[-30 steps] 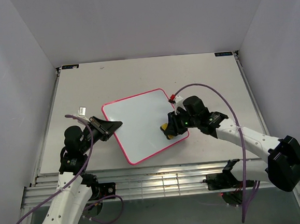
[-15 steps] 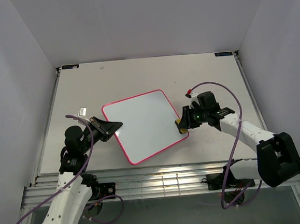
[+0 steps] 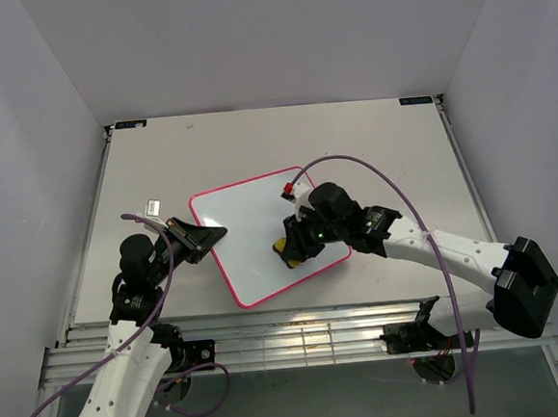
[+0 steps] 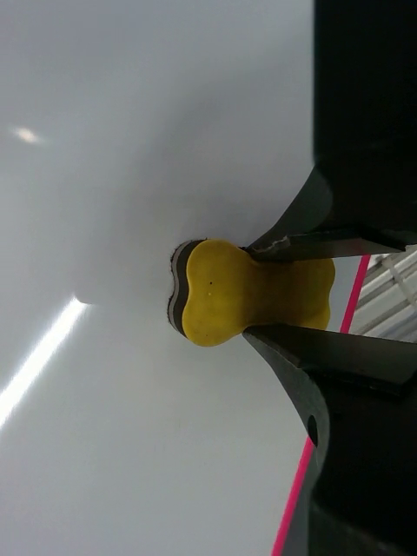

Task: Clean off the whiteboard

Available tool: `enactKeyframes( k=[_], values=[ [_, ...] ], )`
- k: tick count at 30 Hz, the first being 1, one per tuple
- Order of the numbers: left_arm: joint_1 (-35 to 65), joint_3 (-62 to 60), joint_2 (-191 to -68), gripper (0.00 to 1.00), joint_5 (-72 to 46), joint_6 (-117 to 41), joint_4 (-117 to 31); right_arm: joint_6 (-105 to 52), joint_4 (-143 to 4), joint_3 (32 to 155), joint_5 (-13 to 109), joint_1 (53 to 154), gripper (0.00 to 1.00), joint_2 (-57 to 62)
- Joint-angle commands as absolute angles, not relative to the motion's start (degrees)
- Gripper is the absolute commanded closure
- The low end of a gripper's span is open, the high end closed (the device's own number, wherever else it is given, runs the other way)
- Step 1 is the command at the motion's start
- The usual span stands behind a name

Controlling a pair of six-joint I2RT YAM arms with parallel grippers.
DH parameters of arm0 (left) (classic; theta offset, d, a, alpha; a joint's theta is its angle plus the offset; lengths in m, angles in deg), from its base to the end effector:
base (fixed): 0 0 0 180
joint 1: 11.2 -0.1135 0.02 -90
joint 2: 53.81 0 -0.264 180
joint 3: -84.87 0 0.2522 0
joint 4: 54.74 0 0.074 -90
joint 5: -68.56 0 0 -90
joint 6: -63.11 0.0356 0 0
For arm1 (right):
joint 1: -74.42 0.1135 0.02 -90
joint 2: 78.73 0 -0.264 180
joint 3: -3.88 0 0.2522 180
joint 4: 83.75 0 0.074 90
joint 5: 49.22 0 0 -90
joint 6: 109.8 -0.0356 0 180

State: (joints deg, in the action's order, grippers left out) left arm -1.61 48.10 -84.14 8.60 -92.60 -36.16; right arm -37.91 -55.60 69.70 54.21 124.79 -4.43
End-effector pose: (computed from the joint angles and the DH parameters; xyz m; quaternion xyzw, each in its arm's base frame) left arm 0.1402 -0.0418 0.2531 -0.2097 0.7396 -0.5303 0.3574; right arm 0.1755 0.2249 0.2656 -0.2970 0.8378 0.3373 0.3099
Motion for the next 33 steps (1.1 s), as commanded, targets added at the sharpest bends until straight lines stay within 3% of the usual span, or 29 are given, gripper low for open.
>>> enactKeyframes(
  k=[1,5,13,22,33],
  values=[
    [-0.8,43.3,-81.3,1.00,16.7,-105.6,-53.7,-42.1,-55.9,74.3,51.6,135.0,0.92,0.3],
    [-0.8,43.5,-81.1,1.00,16.4,-105.8,-53.7,-42.8,-53.5,84.0,46.9,143.7,0.92,6.5],
    [-0.8,43.3,-80.3,1.00,16.8,-105.8,-53.1,-43.0,-48.5,87.7,39.2,143.8,0.92,9.9],
    [-0.8,43.2,-79.6,1.00,17.8,-105.5,-52.6,-40.1,-51.2,70.8,44.1,124.5,0.92,0.3],
    [-0.8,43.6,-79.6,1.00,17.6,-104.8,-52.3,-30.1,-50.7,66.8,60.1,90.2,0.92,-0.3]
  ],
)
